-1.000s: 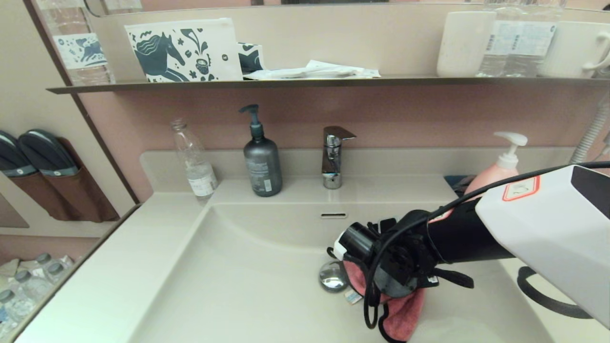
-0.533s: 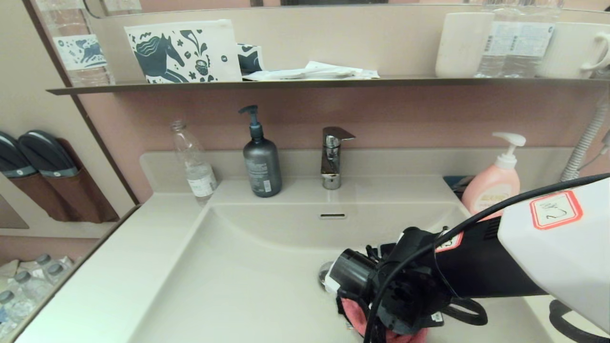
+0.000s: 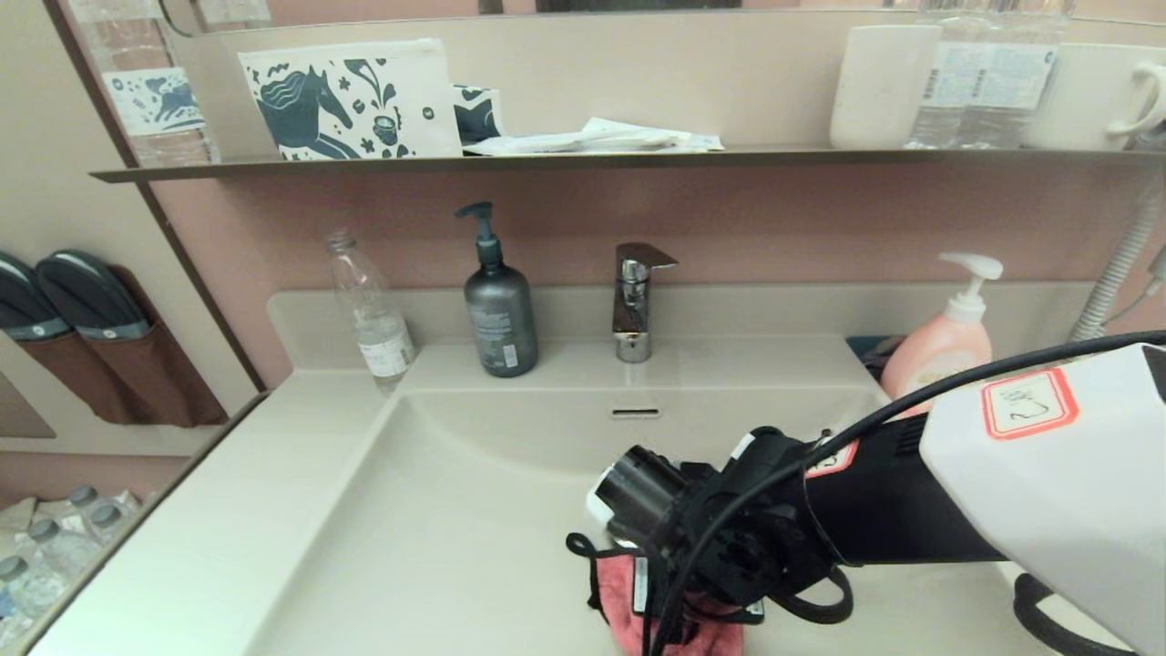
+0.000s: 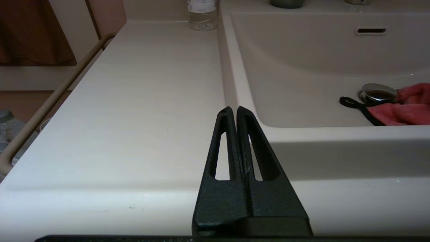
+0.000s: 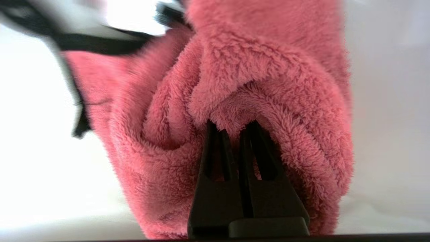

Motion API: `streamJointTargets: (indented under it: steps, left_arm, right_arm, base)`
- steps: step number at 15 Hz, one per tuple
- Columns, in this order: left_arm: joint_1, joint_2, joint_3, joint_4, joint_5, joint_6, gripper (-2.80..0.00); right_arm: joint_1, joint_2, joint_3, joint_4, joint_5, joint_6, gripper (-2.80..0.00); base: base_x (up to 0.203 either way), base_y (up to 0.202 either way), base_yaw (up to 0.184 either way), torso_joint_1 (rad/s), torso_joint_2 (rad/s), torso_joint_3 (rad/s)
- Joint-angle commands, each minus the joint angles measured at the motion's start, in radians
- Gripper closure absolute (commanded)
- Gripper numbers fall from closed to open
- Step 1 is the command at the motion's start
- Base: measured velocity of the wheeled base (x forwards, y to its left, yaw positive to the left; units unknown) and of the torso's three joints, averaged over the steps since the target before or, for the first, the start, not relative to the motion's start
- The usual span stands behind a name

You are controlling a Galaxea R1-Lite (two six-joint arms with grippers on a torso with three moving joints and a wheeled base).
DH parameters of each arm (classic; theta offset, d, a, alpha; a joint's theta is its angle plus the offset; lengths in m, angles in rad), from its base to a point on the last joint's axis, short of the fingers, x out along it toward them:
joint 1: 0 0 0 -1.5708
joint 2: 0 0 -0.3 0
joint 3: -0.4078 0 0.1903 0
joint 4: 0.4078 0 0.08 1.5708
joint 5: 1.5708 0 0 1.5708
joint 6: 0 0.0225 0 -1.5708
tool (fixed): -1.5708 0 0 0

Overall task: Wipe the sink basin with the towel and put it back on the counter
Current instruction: Wipe the sink

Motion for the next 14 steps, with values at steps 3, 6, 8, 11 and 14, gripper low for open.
streamJointTargets:
  steps: [3, 6, 8, 11, 14]
  left_arm:
    - [0.0, 0.0, 0.0, 0.0, 0.0, 0.0, 0.0]
    - [0.0, 0.0, 0.0, 0.0, 0.0, 0.0, 0.0]
    - [0.0, 0.0, 0.0, 0.0, 0.0, 0.0, 0.0]
    - [0.0, 0.0, 0.0, 0.0, 0.0, 0.0, 0.0]
    - [0.0, 0.0, 0.0, 0.0, 0.0, 0.0, 0.0]
  right_arm:
    - [0.018, 0.138, -0.173, -0.01, 0.046, 0.004, 0.0]
    - [0.033, 0.205, -0.332, -0.008, 0.07, 0.002, 0.0]
    - [0.047, 0.255, -0.426, -0.007, 0.078, 0.001, 0.0]
    - [0.054, 0.317, -0.513, -0.009, 0.076, -0.02, 0.0]
    - [0.048, 0.333, -0.539, -0.09, 0.068, -0.043, 0.0]
  base:
    - [0.0, 0.0, 0.0, 0.0, 0.0, 0.0]
    - [0.0, 0.0, 0.0, 0.0, 0.0, 0.0]
    - [0.0, 0.0, 0.0, 0.0, 0.0, 0.0]
    - [0.0, 0.0, 0.0, 0.0, 0.0, 0.0]
    - [0.0, 0.0, 0.0, 0.0, 0.0, 0.0]
